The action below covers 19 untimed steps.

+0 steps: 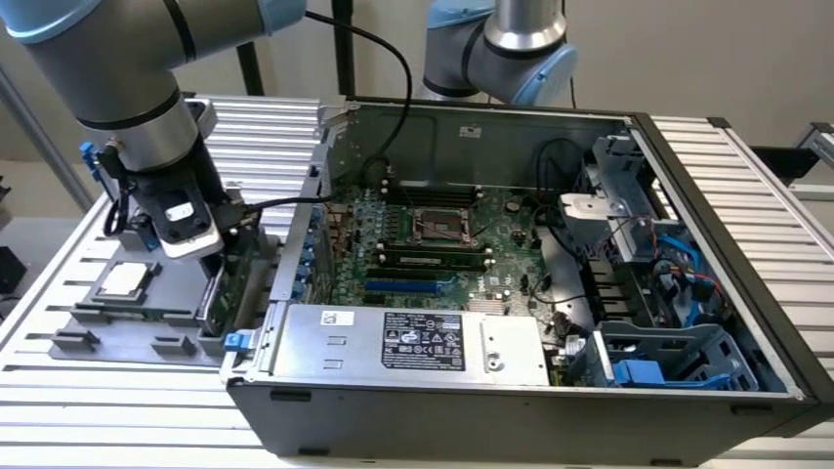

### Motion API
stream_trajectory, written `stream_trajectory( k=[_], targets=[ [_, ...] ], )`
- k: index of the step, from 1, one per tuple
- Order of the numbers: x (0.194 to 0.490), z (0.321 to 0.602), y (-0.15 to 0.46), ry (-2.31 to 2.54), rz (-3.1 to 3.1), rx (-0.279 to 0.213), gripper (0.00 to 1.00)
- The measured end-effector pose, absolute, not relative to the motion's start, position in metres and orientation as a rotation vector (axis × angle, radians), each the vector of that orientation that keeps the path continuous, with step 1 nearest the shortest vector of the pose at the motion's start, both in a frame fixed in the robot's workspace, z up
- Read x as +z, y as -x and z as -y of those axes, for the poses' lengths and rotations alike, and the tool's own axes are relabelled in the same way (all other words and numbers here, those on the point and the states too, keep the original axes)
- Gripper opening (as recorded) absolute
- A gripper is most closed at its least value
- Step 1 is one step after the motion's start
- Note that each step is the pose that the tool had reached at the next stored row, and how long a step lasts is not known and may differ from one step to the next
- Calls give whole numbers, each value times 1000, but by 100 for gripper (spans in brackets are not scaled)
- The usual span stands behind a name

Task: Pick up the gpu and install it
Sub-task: 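Pick up the gpu and move the gpu toward the slot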

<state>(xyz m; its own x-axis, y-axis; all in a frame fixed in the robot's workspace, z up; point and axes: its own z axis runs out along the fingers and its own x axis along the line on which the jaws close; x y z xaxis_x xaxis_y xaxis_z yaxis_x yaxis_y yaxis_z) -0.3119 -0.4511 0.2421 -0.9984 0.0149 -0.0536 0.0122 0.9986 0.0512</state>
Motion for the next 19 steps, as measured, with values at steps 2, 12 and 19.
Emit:
stream_trajectory(
  k=[2,12,19],
  targets=[
    [242,451,312,-21,-3087,79,0],
    [273,452,307,-21,-3092,82,0],
    [305,453,305,-21,-3093,83,0]
  ],
)
